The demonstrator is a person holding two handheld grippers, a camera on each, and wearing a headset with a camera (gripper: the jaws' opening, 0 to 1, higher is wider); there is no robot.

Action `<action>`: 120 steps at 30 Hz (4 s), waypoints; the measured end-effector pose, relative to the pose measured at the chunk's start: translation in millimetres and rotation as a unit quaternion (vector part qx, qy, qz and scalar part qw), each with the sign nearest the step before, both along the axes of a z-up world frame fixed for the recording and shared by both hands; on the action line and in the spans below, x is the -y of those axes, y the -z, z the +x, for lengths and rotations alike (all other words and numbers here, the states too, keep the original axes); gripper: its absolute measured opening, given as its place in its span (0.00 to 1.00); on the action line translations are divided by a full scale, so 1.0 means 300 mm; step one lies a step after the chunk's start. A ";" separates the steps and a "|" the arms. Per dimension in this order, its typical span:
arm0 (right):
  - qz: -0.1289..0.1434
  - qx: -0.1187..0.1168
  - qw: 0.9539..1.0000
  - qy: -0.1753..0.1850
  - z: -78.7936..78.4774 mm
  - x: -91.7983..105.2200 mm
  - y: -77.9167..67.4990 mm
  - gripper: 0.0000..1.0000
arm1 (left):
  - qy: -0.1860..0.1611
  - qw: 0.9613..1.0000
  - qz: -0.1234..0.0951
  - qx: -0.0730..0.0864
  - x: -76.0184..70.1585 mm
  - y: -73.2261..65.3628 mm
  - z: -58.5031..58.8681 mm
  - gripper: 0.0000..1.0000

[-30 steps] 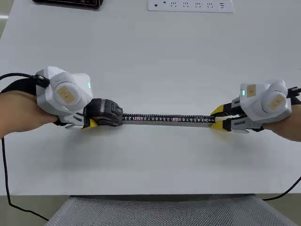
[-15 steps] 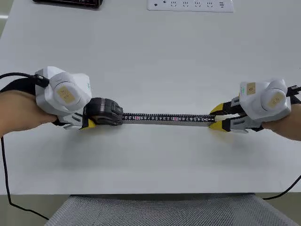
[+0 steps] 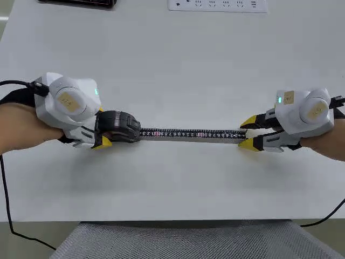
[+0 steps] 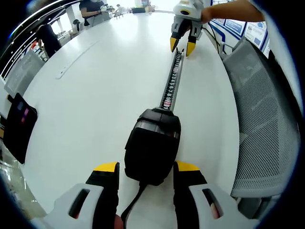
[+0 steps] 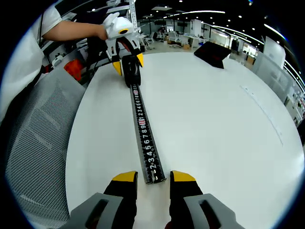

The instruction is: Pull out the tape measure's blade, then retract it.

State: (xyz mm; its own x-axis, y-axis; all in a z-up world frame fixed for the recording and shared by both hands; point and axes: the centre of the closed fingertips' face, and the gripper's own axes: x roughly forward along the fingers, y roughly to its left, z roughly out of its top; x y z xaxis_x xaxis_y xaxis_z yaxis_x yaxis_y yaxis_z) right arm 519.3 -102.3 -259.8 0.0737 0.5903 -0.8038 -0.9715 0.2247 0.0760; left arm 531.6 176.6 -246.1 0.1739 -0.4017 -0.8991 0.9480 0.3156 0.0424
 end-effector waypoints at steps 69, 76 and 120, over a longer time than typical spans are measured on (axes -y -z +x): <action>0.058 0.021 0.980 0.191 -0.108 0.105 -0.121 0.71 | -0.240 0.952 -0.189 0.037 -0.117 -0.147 -0.160 0.72; 0.058 0.025 0.979 0.192 -0.113 0.110 -0.130 0.75 | -0.245 0.948 -0.197 0.039 -0.114 -0.156 -0.173 0.77; 0.089 0.034 0.968 0.234 -0.175 0.151 -0.132 0.91 | -0.247 0.944 -0.213 0.051 -0.069 -0.149 -0.232 0.90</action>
